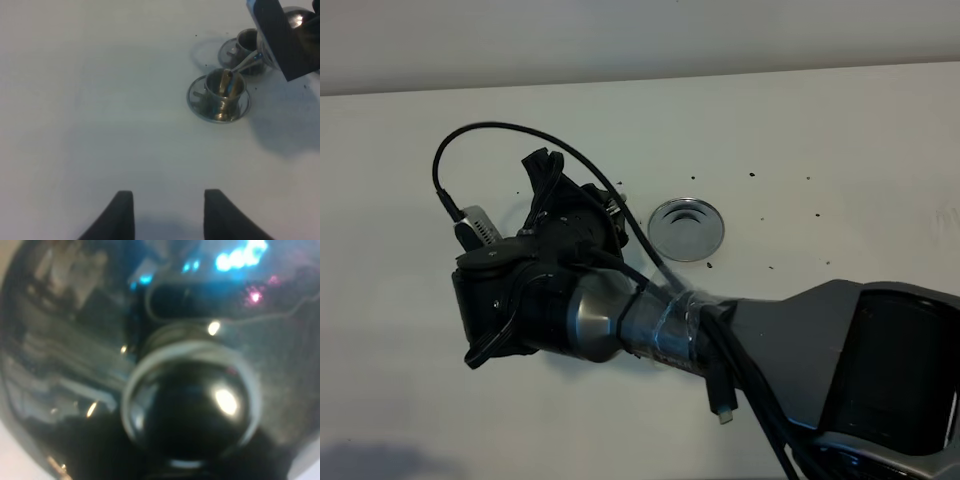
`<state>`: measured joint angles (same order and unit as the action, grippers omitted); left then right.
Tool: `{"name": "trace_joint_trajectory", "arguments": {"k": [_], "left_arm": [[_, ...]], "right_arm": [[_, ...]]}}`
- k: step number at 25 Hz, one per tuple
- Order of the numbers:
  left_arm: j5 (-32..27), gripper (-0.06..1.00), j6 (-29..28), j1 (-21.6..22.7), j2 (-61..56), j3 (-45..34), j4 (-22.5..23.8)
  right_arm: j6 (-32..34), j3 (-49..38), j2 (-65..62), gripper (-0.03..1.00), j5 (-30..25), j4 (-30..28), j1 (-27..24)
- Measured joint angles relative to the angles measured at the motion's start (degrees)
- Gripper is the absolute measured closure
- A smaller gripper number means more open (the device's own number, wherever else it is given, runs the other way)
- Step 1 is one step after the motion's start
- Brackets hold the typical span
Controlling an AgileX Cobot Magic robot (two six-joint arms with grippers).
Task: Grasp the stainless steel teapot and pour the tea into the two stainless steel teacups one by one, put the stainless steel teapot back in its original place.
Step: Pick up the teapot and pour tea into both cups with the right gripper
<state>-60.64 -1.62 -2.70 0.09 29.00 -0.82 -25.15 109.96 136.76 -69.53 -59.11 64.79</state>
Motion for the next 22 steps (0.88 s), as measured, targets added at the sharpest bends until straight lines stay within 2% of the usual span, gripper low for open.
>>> {"name": "trace_joint_trajectory", "arguments": {"k": [22], "left_arm": [[0.00, 0.58, 0.05, 0.00, 0.00, 0.00, 0.00]], "right_arm": [[-2.95, 0.00, 1.00, 0.79, 0.01, -7.22, 0.00]]}}
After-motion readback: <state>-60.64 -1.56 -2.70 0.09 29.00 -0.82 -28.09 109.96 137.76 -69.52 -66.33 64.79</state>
